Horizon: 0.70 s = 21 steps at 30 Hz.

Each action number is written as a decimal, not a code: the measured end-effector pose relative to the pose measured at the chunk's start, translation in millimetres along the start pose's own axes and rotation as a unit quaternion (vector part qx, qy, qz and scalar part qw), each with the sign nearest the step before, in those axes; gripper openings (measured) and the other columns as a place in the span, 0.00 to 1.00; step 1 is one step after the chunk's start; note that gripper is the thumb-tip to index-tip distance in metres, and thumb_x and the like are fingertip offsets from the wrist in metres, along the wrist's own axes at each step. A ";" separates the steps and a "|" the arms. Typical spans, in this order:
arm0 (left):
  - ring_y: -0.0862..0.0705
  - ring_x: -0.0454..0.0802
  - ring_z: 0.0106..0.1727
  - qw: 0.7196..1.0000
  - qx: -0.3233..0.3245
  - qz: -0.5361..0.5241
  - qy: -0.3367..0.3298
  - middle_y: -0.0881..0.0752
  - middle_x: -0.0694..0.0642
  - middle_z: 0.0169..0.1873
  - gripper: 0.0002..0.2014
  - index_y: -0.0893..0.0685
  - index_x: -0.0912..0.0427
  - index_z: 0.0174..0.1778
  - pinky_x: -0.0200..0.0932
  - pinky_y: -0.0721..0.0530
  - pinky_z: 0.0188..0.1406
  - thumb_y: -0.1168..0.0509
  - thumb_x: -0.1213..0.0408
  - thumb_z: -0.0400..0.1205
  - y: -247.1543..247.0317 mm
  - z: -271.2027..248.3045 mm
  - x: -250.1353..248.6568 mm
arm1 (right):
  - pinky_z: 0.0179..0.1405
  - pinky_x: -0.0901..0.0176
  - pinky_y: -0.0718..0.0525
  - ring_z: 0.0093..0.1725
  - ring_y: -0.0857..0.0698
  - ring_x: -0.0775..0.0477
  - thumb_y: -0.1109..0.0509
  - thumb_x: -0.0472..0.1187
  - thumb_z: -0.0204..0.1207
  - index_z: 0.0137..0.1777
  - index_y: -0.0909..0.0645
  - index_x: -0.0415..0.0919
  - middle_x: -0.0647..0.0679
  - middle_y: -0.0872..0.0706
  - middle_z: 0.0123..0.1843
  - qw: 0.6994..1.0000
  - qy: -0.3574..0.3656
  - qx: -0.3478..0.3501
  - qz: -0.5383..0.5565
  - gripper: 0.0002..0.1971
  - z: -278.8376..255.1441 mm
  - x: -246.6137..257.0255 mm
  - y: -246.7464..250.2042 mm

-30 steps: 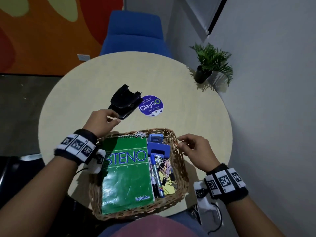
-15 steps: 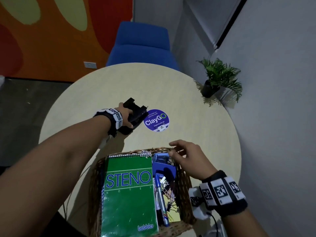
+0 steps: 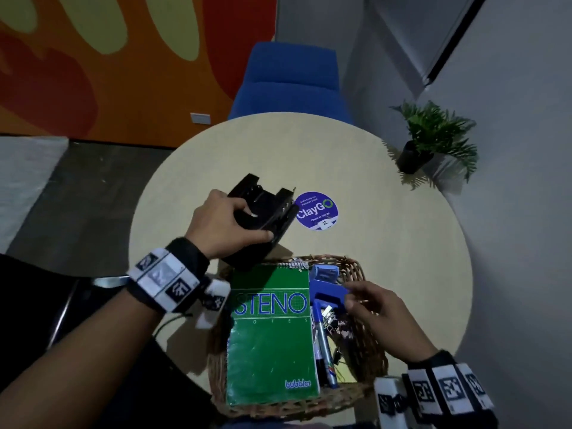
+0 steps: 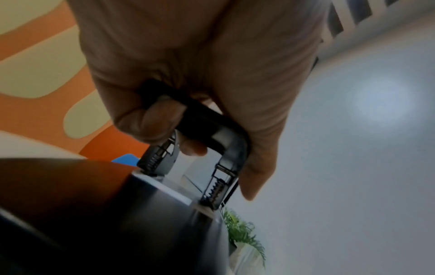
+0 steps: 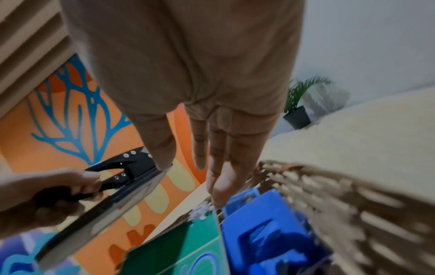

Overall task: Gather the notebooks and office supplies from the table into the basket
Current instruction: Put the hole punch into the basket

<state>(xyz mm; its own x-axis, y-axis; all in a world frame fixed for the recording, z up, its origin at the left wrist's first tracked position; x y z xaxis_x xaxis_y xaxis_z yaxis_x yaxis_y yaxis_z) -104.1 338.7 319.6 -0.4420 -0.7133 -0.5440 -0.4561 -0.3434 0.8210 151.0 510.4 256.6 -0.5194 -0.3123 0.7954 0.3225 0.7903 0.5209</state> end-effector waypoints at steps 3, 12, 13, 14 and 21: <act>0.22 0.48 0.49 0.997 0.010 -0.064 0.044 0.28 0.52 0.51 0.23 0.15 0.49 0.44 0.36 0.23 0.53 0.21 0.42 0.59 -28.9 -54.0 6.1 | 0.63 0.58 0.16 0.60 0.14 0.56 0.29 0.38 0.77 0.70 0.24 0.52 0.50 0.12 0.58 0.998 -0.008 0.043 0.046 0.22 5.0 6.2 -19.8; 0.32 0.41 0.65 0.981 0.106 -0.158 0.023 0.37 0.46 0.59 0.30 0.21 0.40 0.54 0.31 0.33 0.68 0.32 0.32 0.58 -93.9 -142.4 28.8 | 0.72 0.47 0.23 0.66 0.18 0.53 0.36 0.52 0.80 0.81 0.42 0.55 0.50 0.19 0.68 0.978 -0.076 0.179 0.076 0.31 -8.2 33.8 -70.5; 0.31 0.41 0.64 0.980 0.122 -0.154 0.014 0.36 0.46 0.59 0.27 0.23 0.40 0.57 0.31 0.32 0.67 0.31 0.35 0.63 -93.9 -145.0 28.1 | 0.68 0.52 0.19 0.64 0.17 0.54 0.35 0.49 0.81 0.80 0.40 0.53 0.49 0.17 0.66 0.977 -0.077 0.186 0.077 0.29 -9.9 37.2 -72.2; 0.29 0.41 0.62 0.980 0.136 -0.148 -0.002 0.36 0.47 0.58 0.23 0.26 0.40 0.59 0.30 0.30 0.64 0.31 0.41 0.70 -93.7 -146.8 26.4 | 0.60 0.62 0.16 0.61 0.17 0.57 0.35 0.45 0.81 0.78 0.38 0.52 0.50 0.16 0.62 0.975 -0.082 0.192 0.082 0.26 -11.1 39.8 -73.4; 0.22 0.51 0.58 0.990 0.122 -0.069 -0.012 0.28 0.53 0.55 0.10 0.27 0.49 0.60 0.45 0.23 0.61 0.40 0.62 0.83 -112.9 -149.9 40.7 | 0.58 0.49 0.17 0.55 0.15 0.49 0.33 0.32 0.79 0.80 0.40 0.45 0.52 0.18 0.57 0.977 -0.085 0.188 0.055 0.32 -9.1 40.3 -80.6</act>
<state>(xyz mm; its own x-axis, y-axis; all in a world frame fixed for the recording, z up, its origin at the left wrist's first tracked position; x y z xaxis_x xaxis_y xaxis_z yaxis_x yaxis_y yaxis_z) 45.1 256.8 230.8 -0.3796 -0.6547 -0.6537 -0.6842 -0.2769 0.6747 111.2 429.3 249.5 -0.6314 -0.1476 0.7613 0.0870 0.9621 0.2586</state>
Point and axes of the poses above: each hand's wrist, its own z-axis towards the middle knuckle, its own y-axis out of the back of the hand, x = y × z, the point moved 1 cm from there along z, towards the middle knuckle
